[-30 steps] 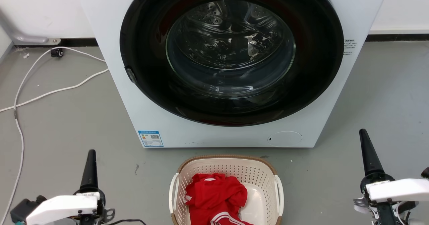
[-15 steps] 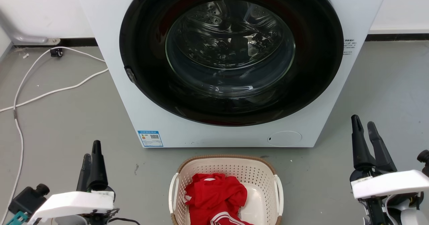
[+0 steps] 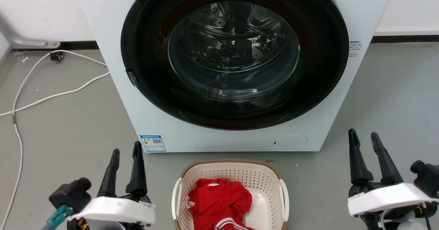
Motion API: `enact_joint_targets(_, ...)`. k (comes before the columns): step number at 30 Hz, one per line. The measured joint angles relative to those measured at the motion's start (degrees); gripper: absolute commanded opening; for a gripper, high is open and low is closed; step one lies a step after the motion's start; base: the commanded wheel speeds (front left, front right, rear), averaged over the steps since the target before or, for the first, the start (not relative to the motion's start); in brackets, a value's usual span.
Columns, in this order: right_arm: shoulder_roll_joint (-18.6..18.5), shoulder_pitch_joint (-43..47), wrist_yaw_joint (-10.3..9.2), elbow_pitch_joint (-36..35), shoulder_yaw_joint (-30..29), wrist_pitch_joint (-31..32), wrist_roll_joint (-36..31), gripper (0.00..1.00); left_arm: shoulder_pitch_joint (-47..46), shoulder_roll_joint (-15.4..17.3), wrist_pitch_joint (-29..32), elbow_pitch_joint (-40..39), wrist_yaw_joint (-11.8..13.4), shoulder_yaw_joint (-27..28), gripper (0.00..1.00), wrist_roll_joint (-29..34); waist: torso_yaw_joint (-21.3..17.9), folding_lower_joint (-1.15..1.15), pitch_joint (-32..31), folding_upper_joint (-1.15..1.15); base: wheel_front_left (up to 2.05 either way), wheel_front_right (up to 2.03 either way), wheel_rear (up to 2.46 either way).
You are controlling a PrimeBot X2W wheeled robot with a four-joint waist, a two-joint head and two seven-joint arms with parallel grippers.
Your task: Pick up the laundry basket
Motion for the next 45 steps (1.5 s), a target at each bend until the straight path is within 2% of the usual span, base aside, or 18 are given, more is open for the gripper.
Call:
enact_joint_targets(5,0.00,0.34,0.00,1.82,0.31,-0.76,-3.57,1.00,0.15,1.31,-0.87,0.00,0.22,-3.14,1.00,4.77,-0.05,0.00,-0.09,0.00,0.00,0.00,0.00)
enact_joint_targets(10,-0.01,0.73,0.00,3.79,-0.08,-1.68,-6.77,1.00,0.58,2.54,-1.68,0.75,2.24,-5.77,1.00,8.26,-0.07,0.00,-0.11,0.00,0.00,0.00,0.00)
enact_joint_targets(29,-0.02,0.71,0.01,4.19,1.47,-4.26,-17.72,1.00,0.63,6.81,-4.31,0.16,7.79,-13.14,1.00,18.83,-0.26,0.00,-0.25,0.00,0.00,0.00,0.00)
enact_joint_targets(35,-0.05,0.73,0.09,4.54,1.22,-4.95,-19.02,1.00,1.15,6.65,-5.02,1.15,7.35,-13.84,1.00,19.40,-0.25,0.00,-0.40,0.00,0.00,0.00,0.00)
enact_joint_targets(45,-0.08,0.76,0.09,5.34,1.30,-6.19,-16.01,1.00,2.52,3.70,-6.17,1.80,2.98,-9.72,1.00,20.48,-0.27,0.00,-0.49,0.00,0.00,0.00,0.00)
